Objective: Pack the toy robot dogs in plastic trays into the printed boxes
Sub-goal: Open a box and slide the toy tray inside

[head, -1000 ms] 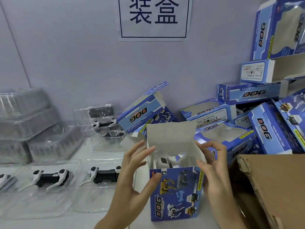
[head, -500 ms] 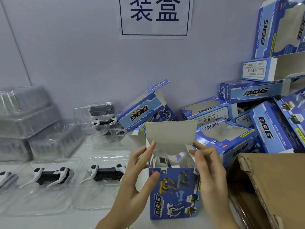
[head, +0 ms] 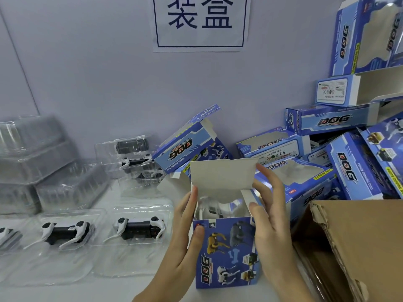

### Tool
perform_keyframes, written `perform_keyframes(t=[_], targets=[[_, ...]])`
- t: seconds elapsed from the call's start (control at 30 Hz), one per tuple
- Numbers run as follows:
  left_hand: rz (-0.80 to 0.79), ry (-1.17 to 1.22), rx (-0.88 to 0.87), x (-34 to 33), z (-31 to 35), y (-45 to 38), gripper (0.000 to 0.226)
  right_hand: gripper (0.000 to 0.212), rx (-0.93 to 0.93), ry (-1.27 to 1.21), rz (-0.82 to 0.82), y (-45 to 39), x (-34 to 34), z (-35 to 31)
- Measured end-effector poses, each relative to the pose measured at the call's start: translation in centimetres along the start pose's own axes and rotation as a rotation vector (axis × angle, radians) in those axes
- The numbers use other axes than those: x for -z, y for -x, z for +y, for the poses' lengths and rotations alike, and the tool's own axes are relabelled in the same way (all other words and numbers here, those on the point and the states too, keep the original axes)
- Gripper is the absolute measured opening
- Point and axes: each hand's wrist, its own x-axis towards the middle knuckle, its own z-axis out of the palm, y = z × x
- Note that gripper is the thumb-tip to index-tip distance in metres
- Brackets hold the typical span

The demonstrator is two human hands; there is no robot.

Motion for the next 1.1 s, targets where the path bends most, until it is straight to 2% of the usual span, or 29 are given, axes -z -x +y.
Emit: perform_keyframes(t=[0.1, 0.27, 0.4, 0.5, 0.57, 0.7, 0.8, 0.83, 0.93, 1.03, 1.1], targets=[[0.002, -0.037, -0.022, 0.0, 0.0, 0.1, 0.054, 0.063, -0.015, 0.074, -0.017, 0.0, -0.2, 0.1], [0.003, 0.024, -0.048, 0.5, 0.3, 0.3, 0.044, 0.065, -0.024, 0.05, -0.093, 0.0, 0.0, 0.5], [0.037, 0.025, -0.073, 0.9, 0.9, -0.2, 0.043, 0.063, 0.0, 0.05, -0.072, 0.1, 0.1, 0.8], [0.09, -0.024, -0.085, 0.9, 0.9, -0.9, 0.025, 0.059, 0.026, 0.051, -0.033, 0.4, 0.1, 0.7], [0.112, -0.054, -0.092, 0.7, 0.9, -1.4, 0.022, 0.054, 0.003, -0.018, -0.023, 0.5, 0.3, 0.8], [0.046, 0.034, -0.136, 1.1, 1.2, -1.9, 0.03, 0.05, -0.032, -0.048, 0.049, 0.5, 0.6, 0.7], [0.068, 0.128, -0.181, 0.9, 1.3, -1.7, 0.021, 0.042, -0.031, -0.037, 0.058, 0.7, 0.3, 0.4], [0.085, 0.188, -0.188, 0.8, 1.3, -1.6, 0.024, 0.041, -0.038, -0.044, 0.058, 0.7, 0.2, 0.4], [0.108, 0.218, -0.212, 0.7, 1.3, -1.7, 0.036, 0.05, -0.056, -0.096, 0.0, 0.9, 0.5, 0.5], [0.039, 0.155, -0.188, 1.5, 1.2, -1.9, 0.038, 0.067, -0.048, -0.02, -0.037, 1.2, 0.5, 0.5], [0.004, 0.077, -0.196, 1.9, 1.0, -2.0, 0.036, 0.066, -0.031, 0.027, -0.047, 1.3, 0.5, 0.5]])
